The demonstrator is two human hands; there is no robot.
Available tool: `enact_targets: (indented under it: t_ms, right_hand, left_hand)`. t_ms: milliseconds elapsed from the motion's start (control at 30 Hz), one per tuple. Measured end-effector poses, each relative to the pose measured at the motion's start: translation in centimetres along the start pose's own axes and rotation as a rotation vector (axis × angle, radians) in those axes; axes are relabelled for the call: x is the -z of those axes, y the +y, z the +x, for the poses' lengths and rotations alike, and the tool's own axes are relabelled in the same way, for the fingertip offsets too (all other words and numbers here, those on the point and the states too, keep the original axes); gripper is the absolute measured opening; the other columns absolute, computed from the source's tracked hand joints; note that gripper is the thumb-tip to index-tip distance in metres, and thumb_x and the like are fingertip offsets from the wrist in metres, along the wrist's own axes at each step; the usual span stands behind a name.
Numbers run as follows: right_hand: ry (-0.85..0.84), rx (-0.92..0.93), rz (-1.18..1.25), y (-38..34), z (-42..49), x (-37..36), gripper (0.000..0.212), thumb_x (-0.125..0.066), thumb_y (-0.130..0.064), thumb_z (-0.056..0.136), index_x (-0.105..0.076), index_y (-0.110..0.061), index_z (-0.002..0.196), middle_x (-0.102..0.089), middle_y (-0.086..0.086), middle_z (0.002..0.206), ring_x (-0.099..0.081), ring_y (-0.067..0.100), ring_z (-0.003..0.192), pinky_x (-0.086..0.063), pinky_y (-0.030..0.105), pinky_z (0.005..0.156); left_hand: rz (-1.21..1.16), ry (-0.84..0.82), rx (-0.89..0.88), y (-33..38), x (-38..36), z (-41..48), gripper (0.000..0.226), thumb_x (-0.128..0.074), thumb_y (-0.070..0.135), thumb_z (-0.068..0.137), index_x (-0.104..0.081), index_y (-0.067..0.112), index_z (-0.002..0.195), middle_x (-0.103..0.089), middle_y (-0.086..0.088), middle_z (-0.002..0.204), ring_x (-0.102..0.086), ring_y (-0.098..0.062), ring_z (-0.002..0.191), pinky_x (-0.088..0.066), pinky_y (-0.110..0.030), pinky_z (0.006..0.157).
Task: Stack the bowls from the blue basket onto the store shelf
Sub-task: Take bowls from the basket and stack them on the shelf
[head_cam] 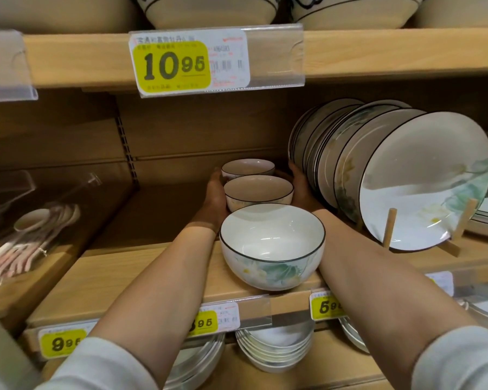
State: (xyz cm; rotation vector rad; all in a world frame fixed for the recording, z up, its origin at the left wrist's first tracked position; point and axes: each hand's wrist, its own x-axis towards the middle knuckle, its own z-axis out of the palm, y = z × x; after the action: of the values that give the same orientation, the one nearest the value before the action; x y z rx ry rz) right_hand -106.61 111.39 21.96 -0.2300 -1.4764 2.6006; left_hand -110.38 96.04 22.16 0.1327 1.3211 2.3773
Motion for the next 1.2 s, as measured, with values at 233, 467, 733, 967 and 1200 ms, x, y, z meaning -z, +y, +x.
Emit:
enact_targets:
  t_ms: [233, 467, 733, 967, 1200]
  right_hand:
    - [0.046, 0.011, 0.023, 0.0, -0.5, -0.2, 0.062, -0.034, -0.067, 0.091, -0.058, -0.024, 0.13, -0.075, 0.007, 0.086, -0.066, 0.026, 0.083, -0.055, 0.03, 0.066]
    - [0.318, 0.147, -0.154, -1.1, -4.6, -0.5, 0.055, -0.035, -0.041, 0.103, -0.026, -0.017, 0.151, -0.027, 0.003, 0.157, -0.032, 0.027, 0.14, -0.027, 0.035, 0.114]
    - [0.063, 0.107, -0.199, 1.1, -16.1, 0.4, 0.024, -0.052, -0.057, 0.087, -0.072, -0.044, 0.09, -0.076, -0.009, 0.09, -0.072, 0.013, 0.086, -0.054, 0.03, 0.071]
    - [0.043, 0.134, -0.177, 1.1, -15.5, -0.6, 0.025, -0.055, -0.036, 0.087, -0.07, -0.017, 0.093, -0.076, 0.008, 0.091, -0.071, 0.022, 0.088, -0.053, 0.032, 0.075]
    - [-0.022, 0.103, -0.186, 0.6, -13.6, -0.2, 0.02, -0.056, -0.029, 0.084, -0.07, -0.018, 0.074, -0.073, 0.008, 0.085, -0.069, 0.022, 0.083, -0.051, 0.034, 0.08]
  left_hand:
    - [0.057, 0.058, 0.001, 0.3, -0.7, -1.2, 0.061, -0.027, 0.058, 0.094, -0.064, 0.017, 0.12, -0.075, -0.015, 0.084, -0.072, -0.03, 0.07, -0.056, -0.032, 0.053]
    - [0.157, 0.373, -0.115, 2.1, -1.2, -5.5, 0.048, -0.031, 0.048, 0.098, -0.058, 0.017, 0.123, -0.057, -0.01, 0.132, -0.055, -0.031, 0.116, -0.046, -0.046, 0.1]
    - [0.254, 0.129, -0.364, -2.8, -2.7, -16.1, 0.05, -0.043, 0.039, 0.092, -0.066, 0.053, 0.05, -0.064, 0.027, 0.054, -0.062, 0.009, 0.052, -0.044, -0.011, 0.038]
    - [0.273, 0.309, -0.304, -3.9, -3.3, -15.5, 0.023, -0.047, 0.042, 0.083, -0.064, 0.026, 0.085, -0.075, -0.006, 0.09, -0.07, -0.022, 0.086, -0.056, -0.038, 0.078]
    - [0.301, 0.32, -0.297, -3.4, -3.2, -14.2, 0.034, -0.047, 0.039, 0.084, -0.07, 0.016, 0.092, -0.076, -0.003, 0.08, -0.072, -0.02, 0.079, -0.053, -0.028, 0.064]
